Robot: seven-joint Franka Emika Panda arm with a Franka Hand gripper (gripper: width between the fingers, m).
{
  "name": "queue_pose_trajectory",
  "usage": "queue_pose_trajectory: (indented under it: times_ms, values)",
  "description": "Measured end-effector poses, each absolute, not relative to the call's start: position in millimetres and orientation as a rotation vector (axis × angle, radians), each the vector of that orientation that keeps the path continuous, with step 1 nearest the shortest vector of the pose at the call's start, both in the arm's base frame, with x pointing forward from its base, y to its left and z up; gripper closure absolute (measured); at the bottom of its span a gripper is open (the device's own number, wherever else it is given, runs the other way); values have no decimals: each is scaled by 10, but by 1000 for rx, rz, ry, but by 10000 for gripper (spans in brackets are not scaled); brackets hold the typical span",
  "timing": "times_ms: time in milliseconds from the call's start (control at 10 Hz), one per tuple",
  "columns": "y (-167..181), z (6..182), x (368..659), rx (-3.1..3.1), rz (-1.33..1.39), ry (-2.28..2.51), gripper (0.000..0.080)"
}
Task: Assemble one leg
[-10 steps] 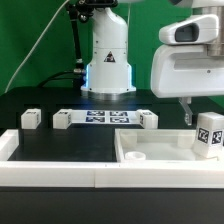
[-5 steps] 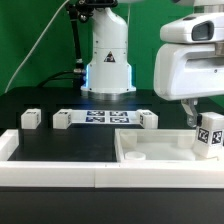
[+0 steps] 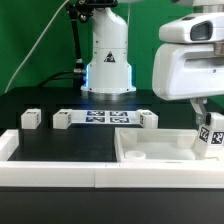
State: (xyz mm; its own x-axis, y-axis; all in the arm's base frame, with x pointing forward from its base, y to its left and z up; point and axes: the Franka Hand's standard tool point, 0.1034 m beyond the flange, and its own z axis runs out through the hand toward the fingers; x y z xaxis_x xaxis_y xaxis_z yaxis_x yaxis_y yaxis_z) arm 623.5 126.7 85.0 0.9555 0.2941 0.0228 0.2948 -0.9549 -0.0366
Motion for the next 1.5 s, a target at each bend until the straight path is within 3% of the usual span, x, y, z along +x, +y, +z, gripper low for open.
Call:
queue_pose_trajectory:
  times_ms: [300,1500]
  values:
    - [1262,850,6236,-3078,-25,-374,506]
    - [1227,825,6238,-2619,-45,1545,505]
